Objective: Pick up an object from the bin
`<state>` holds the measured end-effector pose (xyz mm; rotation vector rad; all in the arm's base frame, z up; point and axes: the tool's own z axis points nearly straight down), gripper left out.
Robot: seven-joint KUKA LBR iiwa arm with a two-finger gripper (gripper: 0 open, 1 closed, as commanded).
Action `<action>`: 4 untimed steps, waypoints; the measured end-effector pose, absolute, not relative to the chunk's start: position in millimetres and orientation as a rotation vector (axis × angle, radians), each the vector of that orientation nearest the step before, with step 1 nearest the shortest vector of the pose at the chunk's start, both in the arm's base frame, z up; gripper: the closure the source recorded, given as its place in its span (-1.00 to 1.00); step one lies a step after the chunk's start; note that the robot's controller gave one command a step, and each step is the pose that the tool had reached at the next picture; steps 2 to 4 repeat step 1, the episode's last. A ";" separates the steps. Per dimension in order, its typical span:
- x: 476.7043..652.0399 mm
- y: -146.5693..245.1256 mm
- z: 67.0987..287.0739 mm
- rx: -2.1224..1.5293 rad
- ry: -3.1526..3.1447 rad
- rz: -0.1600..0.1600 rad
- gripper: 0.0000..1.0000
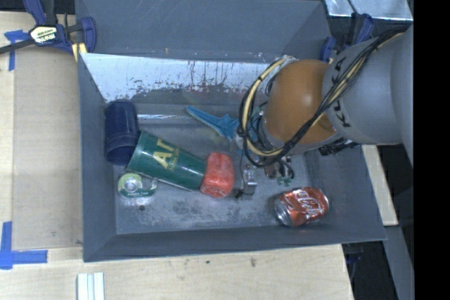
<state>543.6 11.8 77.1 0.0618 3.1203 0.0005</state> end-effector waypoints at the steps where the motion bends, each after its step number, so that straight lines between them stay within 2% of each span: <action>1: 558.5 37.6 74.1 0.155 3.119 -0.005 -1.00; 4: 558.5 37.6 74.1 0.155 3.119 -0.005 -1.00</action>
Offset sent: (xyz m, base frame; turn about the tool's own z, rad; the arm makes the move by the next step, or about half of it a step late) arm -0.0007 0.0564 -0.0071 0.0765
